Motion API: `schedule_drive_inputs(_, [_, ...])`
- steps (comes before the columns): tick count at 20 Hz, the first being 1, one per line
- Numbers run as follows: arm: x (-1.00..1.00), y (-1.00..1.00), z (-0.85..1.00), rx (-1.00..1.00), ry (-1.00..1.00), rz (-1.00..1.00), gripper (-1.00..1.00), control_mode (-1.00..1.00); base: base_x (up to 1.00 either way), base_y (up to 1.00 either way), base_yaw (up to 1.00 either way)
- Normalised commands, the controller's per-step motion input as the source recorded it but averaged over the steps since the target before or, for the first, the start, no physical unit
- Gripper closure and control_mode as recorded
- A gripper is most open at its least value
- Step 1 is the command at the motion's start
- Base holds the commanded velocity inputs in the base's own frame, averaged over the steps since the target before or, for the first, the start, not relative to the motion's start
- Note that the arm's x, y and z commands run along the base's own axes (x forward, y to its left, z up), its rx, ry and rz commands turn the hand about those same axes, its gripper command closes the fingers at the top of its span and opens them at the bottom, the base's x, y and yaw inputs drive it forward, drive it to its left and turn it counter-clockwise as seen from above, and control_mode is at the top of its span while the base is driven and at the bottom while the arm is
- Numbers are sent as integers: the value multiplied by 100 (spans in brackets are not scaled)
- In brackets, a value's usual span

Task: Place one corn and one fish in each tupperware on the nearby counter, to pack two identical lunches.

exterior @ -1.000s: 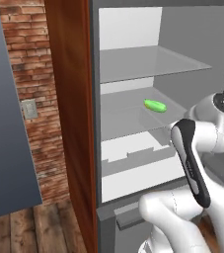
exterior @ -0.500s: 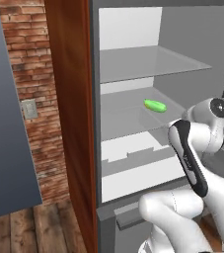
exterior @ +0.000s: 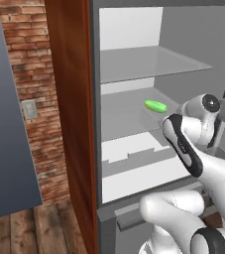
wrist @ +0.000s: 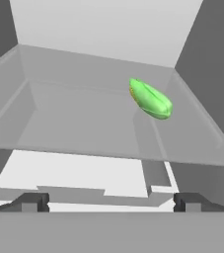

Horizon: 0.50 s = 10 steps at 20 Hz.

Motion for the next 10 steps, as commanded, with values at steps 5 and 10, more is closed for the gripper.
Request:
schedule_drive_inputs(5, [45, -5, -3, 0, 0, 1, -100, -100, 0, 0, 0])
schedule_drive_inputs(10, [54, -5, -1, 0, 0, 1, -100, -100, 0, 0, 0])
